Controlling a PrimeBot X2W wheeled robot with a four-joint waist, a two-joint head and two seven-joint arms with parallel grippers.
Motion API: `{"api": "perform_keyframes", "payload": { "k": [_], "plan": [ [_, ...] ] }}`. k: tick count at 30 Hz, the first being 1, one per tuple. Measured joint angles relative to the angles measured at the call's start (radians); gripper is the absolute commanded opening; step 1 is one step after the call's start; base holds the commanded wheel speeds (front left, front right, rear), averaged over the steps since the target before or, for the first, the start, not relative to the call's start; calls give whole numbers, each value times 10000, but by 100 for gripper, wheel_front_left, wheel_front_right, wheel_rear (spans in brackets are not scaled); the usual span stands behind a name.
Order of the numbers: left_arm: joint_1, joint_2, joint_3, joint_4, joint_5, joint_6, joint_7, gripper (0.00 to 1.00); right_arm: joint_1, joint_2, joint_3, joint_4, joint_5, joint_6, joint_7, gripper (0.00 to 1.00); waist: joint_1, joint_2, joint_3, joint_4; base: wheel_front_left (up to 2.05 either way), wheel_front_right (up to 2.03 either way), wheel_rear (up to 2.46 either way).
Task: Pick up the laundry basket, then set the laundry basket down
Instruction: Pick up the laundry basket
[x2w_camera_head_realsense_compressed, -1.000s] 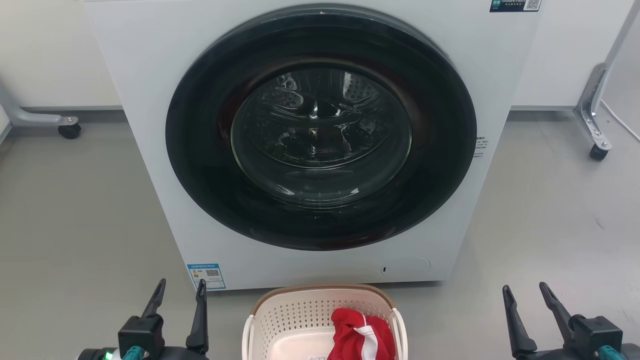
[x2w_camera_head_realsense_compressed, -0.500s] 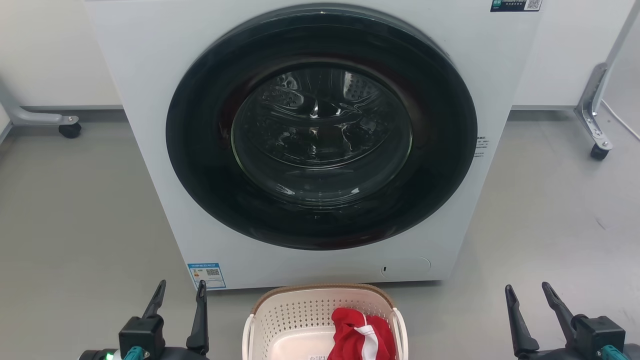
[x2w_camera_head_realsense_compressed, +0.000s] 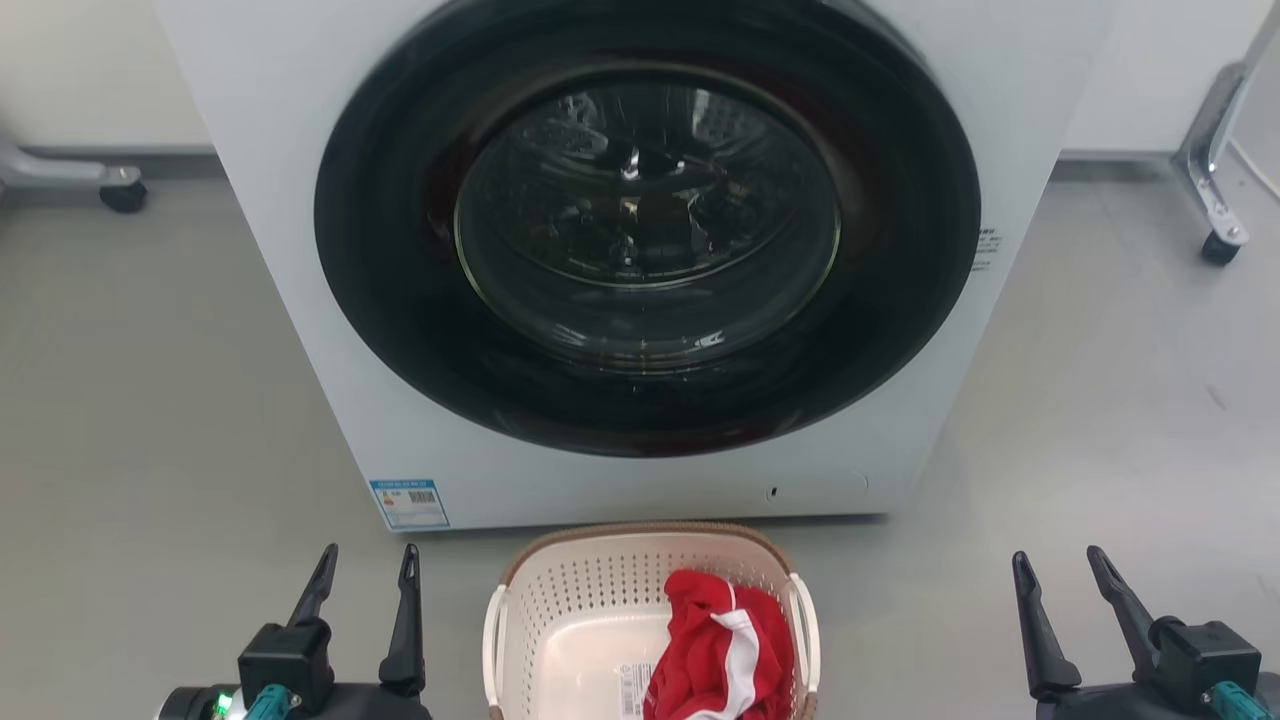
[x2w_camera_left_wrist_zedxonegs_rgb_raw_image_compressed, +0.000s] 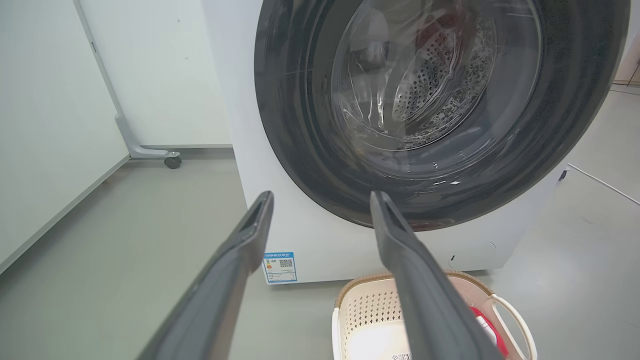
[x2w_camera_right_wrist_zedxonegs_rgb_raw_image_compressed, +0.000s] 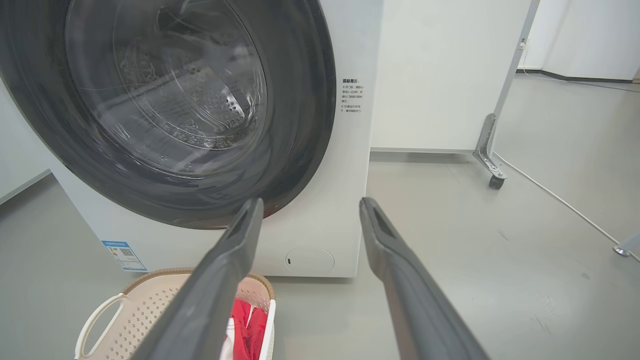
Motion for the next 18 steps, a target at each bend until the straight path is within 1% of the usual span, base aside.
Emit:
{"api": "perform_keyframes", "payload": {
  "k": [18],
  "plan": [
    [-982,-291,249,-259,-6,2,17,100,-1059,92,-23,-337,-15,-8,0,100,2,1,2412,-36,0,0,0]
  ]
}}
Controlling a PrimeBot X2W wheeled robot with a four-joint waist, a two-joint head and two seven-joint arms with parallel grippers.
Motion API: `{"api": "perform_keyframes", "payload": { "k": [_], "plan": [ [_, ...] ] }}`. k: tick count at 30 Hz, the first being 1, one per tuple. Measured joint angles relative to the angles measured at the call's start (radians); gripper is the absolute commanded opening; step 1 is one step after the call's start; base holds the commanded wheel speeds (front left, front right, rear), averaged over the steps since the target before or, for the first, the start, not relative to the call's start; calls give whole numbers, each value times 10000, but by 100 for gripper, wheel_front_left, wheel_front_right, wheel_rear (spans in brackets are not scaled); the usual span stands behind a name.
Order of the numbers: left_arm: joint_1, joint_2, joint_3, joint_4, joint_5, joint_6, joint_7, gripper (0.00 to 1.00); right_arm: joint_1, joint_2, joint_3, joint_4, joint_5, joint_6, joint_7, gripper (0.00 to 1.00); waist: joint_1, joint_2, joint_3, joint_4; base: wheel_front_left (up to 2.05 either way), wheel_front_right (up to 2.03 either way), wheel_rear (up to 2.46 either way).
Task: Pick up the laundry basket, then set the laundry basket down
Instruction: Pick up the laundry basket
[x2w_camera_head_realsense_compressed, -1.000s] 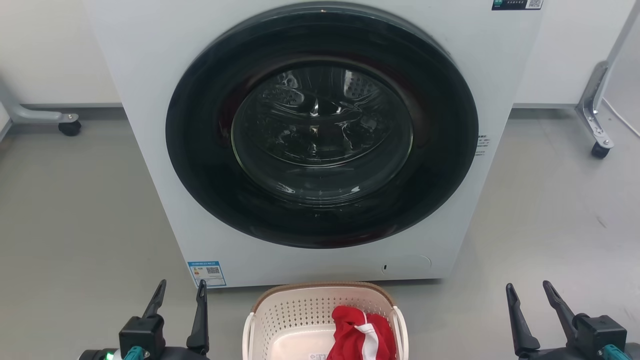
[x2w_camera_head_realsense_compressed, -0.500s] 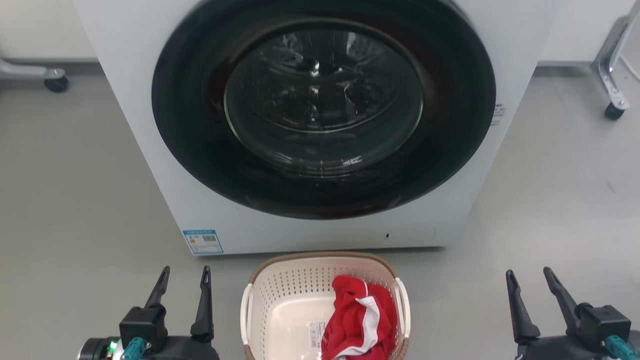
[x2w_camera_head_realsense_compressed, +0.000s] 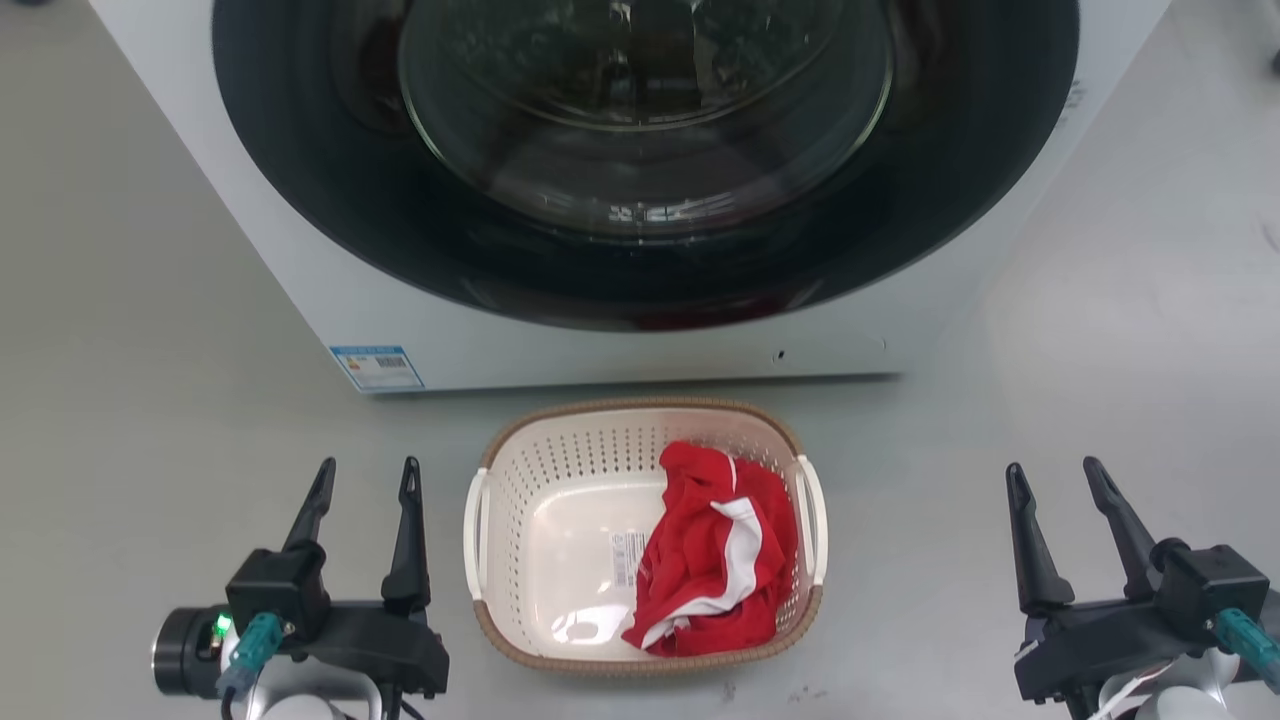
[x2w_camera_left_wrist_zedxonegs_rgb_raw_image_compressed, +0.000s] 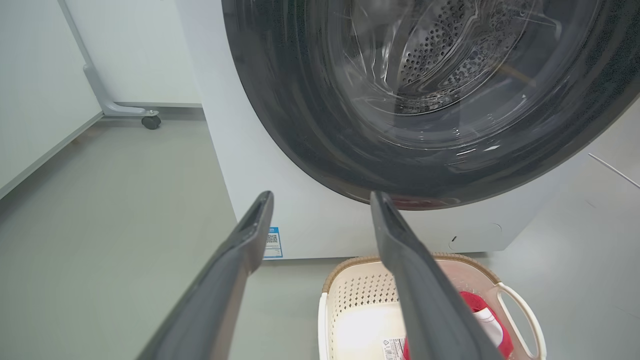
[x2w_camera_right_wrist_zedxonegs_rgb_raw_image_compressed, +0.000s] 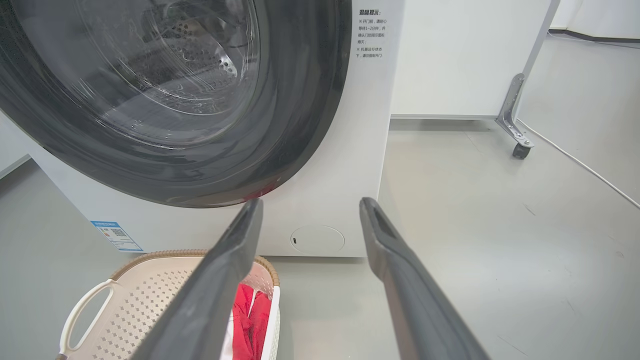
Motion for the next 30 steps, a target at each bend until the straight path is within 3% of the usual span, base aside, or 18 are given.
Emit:
{"api": "perform_keyframes", "payload": {
  "k": [30],
  "plan": [
    [-2026,-328,196,635,-194,-12,184,100,-1757,347,59,134,-86,13,-48,100,-1,1,4007,-160,0,0,0]
  ]
}}
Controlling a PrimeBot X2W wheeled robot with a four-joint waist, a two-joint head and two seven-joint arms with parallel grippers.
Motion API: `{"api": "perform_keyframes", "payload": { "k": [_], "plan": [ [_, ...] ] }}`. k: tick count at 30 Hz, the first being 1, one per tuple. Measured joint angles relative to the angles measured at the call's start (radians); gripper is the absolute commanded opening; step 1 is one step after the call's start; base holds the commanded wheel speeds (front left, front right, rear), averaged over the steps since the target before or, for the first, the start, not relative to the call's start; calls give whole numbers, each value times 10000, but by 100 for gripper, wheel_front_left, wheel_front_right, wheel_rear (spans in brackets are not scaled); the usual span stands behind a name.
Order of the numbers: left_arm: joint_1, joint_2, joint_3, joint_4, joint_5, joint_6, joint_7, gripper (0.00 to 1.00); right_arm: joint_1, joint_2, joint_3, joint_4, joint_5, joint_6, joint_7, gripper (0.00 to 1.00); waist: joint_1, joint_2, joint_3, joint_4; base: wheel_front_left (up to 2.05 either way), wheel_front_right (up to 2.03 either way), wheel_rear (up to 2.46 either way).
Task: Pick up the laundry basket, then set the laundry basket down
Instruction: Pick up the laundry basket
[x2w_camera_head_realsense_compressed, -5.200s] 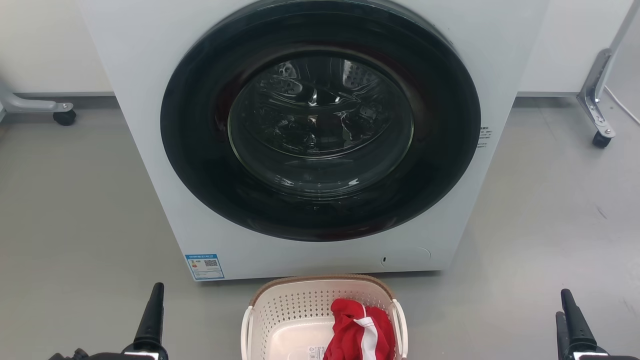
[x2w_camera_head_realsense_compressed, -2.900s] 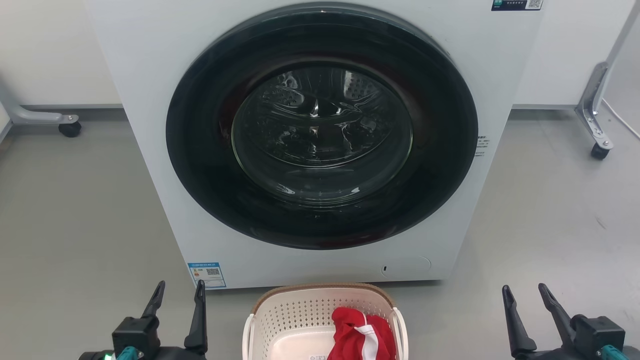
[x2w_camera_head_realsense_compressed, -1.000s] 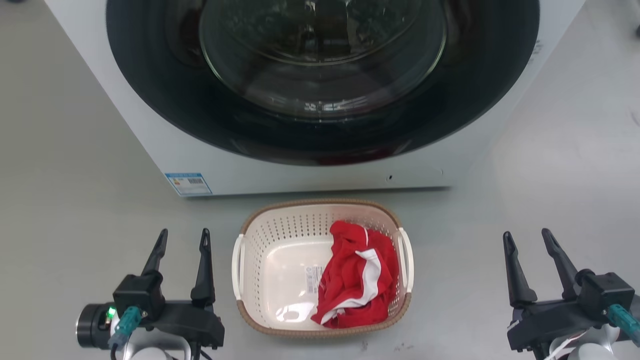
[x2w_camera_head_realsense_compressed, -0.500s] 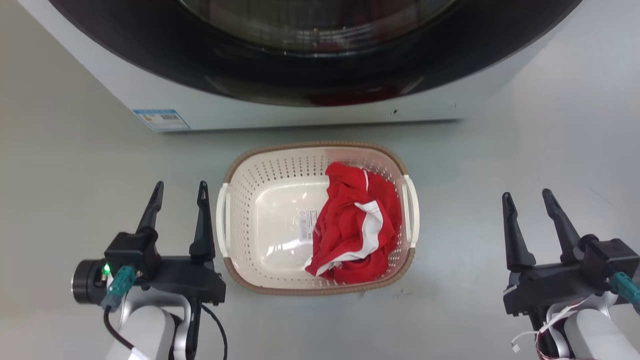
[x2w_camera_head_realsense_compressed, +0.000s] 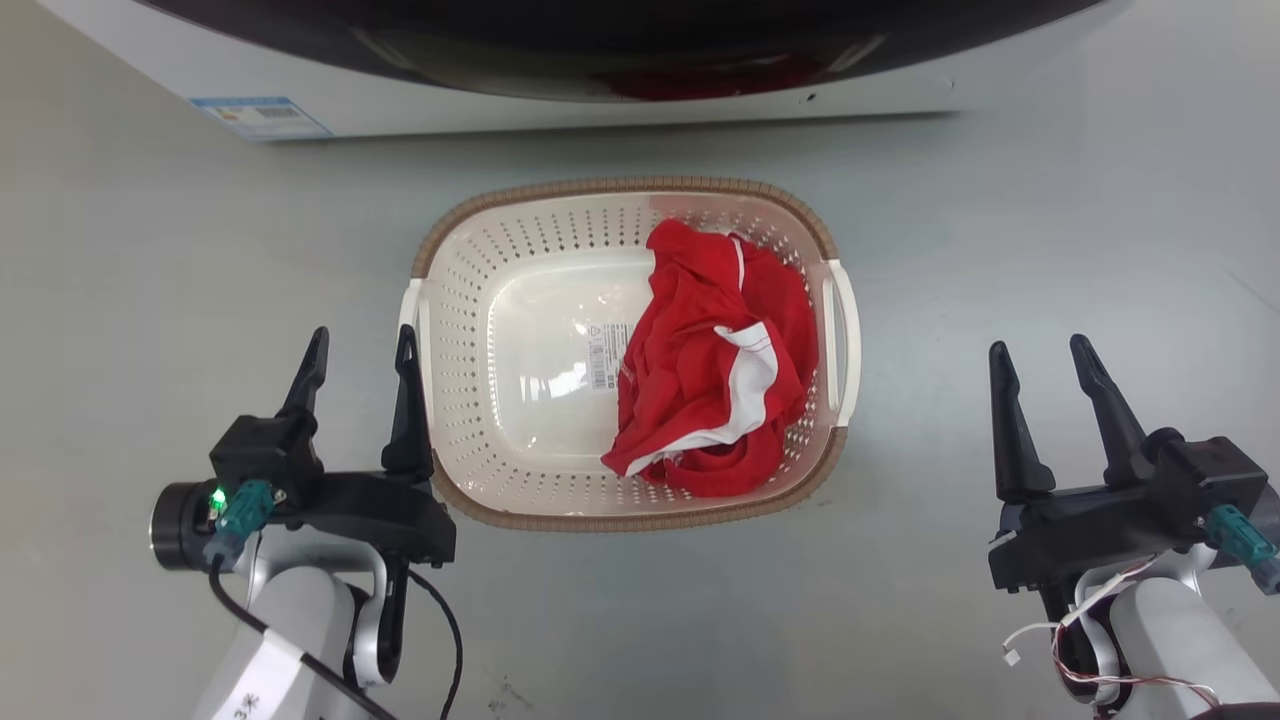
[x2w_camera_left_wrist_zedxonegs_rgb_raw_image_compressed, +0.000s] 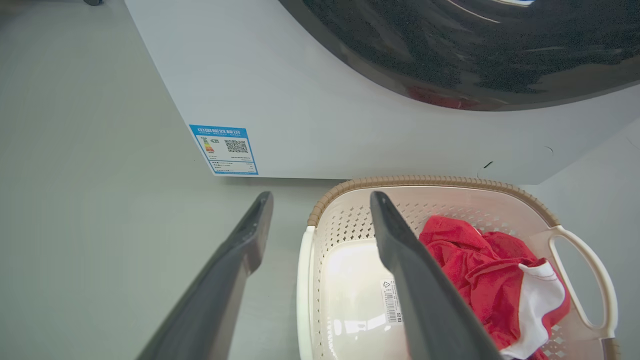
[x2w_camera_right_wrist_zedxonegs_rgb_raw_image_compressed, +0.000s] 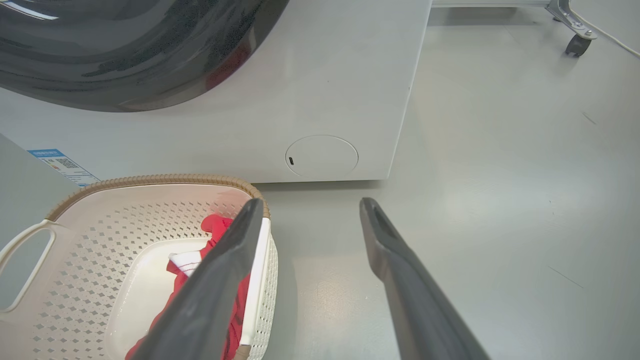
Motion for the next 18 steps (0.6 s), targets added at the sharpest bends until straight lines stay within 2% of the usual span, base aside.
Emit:
{"api": "perform_keyframes", "payload": {
  "k": [7,18],
  "plan": [
    [-642,-119,-15,821,-138,-232,184,100,-500,130,96,654,4,184,-25,100,0,-1,610,18,0,0,0],
    [-2126,-2,-40,2355,-382,-765,855,100,-2061,792,359,2232,284,539,240,100,0,-1,887,-5,0,0,0]
  ]
}}
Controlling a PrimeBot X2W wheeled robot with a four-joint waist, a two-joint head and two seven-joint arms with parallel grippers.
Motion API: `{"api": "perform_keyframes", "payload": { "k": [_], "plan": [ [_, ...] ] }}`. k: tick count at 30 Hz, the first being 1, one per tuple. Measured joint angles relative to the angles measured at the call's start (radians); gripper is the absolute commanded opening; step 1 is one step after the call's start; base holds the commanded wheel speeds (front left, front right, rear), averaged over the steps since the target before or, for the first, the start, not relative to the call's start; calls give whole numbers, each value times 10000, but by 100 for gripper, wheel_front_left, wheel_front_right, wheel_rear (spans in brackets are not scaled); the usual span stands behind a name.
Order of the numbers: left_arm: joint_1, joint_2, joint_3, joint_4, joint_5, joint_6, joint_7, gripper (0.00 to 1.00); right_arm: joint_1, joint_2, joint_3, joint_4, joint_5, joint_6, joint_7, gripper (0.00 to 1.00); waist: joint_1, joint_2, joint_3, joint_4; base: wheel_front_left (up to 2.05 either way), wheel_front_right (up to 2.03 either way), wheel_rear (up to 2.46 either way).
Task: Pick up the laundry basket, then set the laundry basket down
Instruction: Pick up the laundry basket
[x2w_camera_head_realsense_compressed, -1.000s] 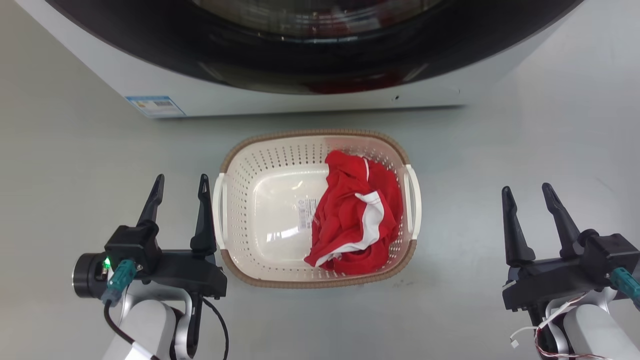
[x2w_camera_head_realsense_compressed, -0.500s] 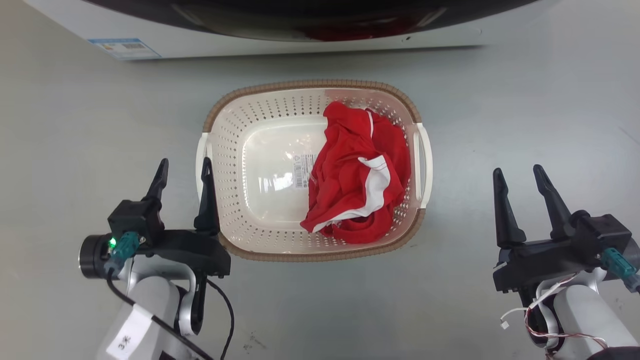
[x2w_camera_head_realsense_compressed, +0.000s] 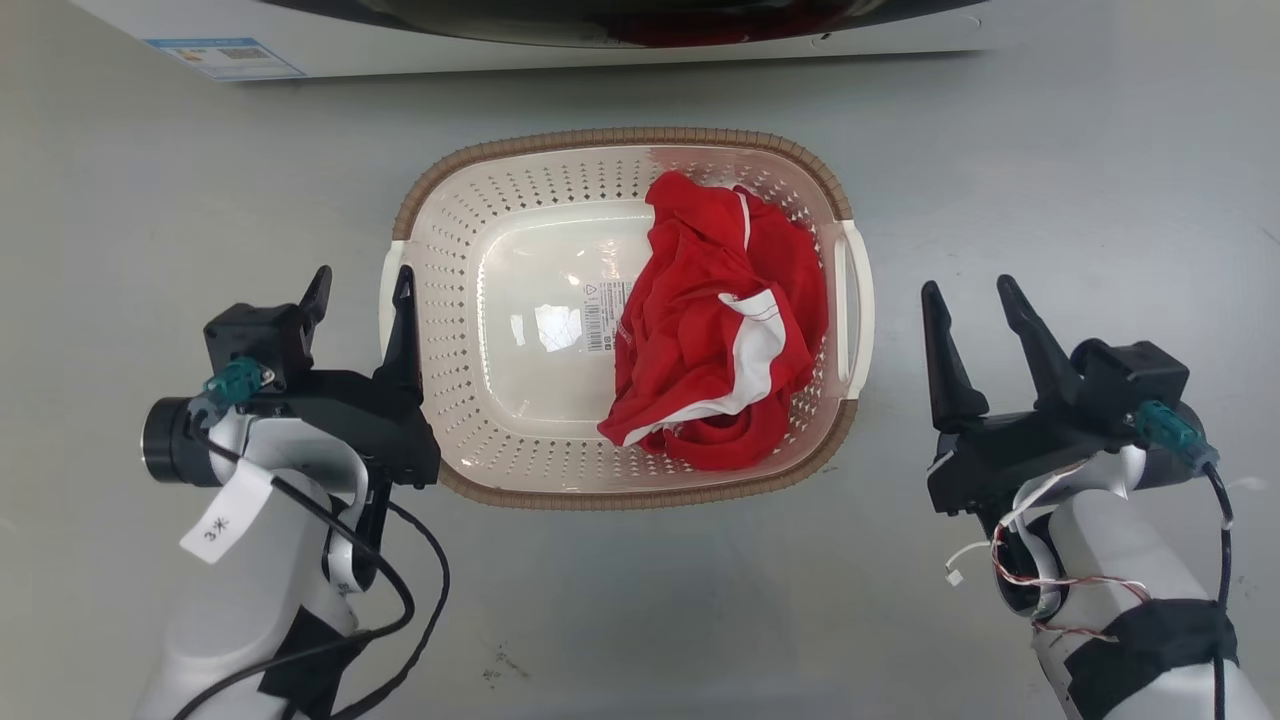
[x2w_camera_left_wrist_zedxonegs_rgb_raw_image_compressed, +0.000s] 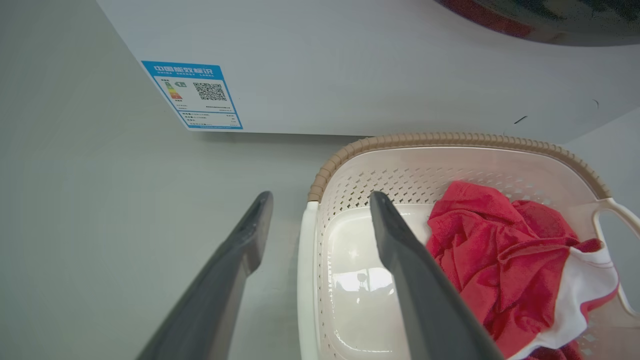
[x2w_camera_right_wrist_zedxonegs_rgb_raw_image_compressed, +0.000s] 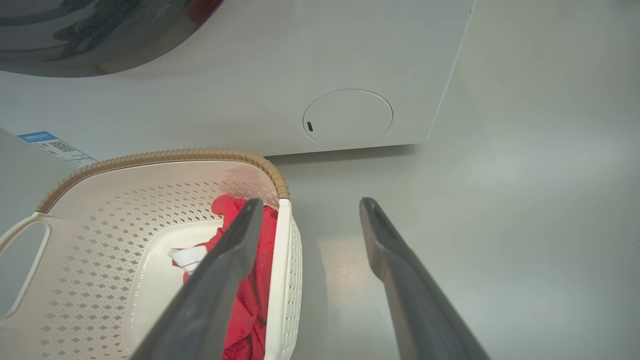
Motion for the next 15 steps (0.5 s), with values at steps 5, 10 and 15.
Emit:
{"api": "perform_keyframes", "payload": {
  "k": [5,10,15],
  "plan": [
    [-574,25,-29,878,-167,-349,533,100,-789,259,234,934,0,205,403,100,-1,0,90,-49,0,0,0],
    [-1019,71,4,1666,-337,-571,1064,100,-1487,560,654,1785,-2,445,863,100,-1,0,221,-127,0,0,0],
    [-1387,115,38,2336,-462,-838,1559,100,-2057,692,851,2564,44,514,1256,100,-1,0,435,-235,0,0,0]
  ]
}}
